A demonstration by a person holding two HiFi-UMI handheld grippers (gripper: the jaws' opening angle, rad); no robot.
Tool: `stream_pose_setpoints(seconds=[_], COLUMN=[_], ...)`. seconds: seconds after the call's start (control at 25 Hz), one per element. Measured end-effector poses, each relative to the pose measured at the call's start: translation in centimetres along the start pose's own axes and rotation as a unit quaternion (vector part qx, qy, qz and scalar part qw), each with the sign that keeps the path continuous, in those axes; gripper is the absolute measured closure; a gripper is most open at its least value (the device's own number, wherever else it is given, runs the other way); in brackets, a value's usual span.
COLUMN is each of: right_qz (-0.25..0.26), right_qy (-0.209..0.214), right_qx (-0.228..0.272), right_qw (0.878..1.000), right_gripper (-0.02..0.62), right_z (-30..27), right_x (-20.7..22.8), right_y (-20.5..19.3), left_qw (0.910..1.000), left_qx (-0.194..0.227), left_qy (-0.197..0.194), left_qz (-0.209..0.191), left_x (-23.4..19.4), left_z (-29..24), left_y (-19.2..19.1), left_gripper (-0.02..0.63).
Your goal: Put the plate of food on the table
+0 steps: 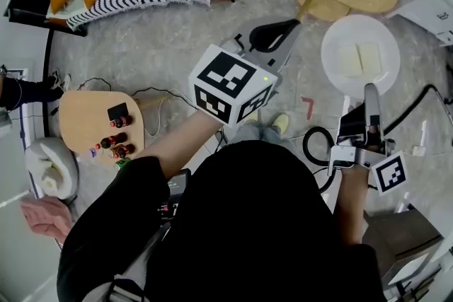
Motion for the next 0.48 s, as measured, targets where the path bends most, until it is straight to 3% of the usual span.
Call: stream_pose_setpoints(seconds=[0.48], right_qz=[0.004], right_qy=[0.005], right_qx=[-0.005], right_qw=[1.000], right_gripper=[0.580], right_z=[-0.5], right_x=[-1.1], right_y=[-0.5], left_qw=[0.9999], left_qx=[0.003], left_qy=[-0.011], left_qz=[0.000], left_x=[0.1], left_z=[0.3], left_y=[1.0], left_gripper=[0.598])
Point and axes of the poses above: the fingertips, and each gripper's own axes: z backward along the fingers, x to its right, y out of its top, the point moved 2 cm from there along z, backward along the fingers, and after that the axes turned 13 degrees about -z, right-handed, at the moved point
